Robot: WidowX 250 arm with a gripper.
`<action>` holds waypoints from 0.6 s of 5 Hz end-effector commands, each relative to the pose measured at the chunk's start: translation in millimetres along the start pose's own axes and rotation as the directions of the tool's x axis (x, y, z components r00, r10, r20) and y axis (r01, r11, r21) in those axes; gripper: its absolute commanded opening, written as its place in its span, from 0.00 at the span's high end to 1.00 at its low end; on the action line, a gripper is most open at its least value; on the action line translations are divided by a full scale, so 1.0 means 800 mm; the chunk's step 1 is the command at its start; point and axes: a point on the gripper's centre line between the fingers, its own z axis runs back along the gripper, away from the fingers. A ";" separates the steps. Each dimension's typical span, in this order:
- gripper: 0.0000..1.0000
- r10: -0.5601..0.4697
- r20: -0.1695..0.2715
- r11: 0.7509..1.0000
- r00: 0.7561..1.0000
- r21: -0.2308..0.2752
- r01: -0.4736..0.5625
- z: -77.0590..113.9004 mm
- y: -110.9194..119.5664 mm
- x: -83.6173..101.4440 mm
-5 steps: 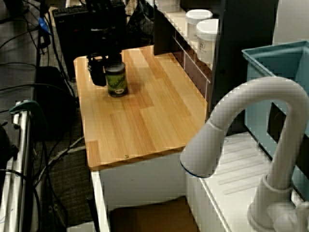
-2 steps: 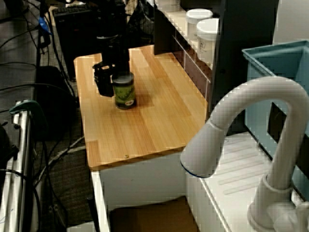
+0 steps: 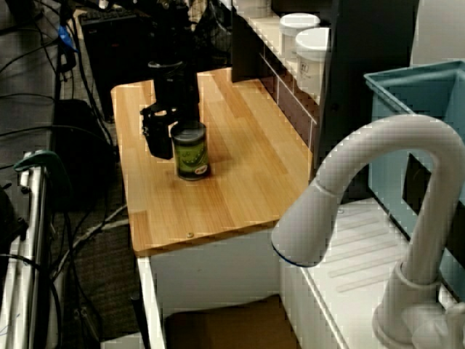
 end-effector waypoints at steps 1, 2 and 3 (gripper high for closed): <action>0.00 -0.047 -0.010 0.997 0.999 0.062 0.048 0.000 -0.036 0.028; 0.00 -0.051 -0.030 0.997 0.998 0.052 0.052 -0.013 -0.054 0.036; 0.00 -0.051 -0.048 0.996 0.998 0.068 0.054 -0.023 -0.068 0.041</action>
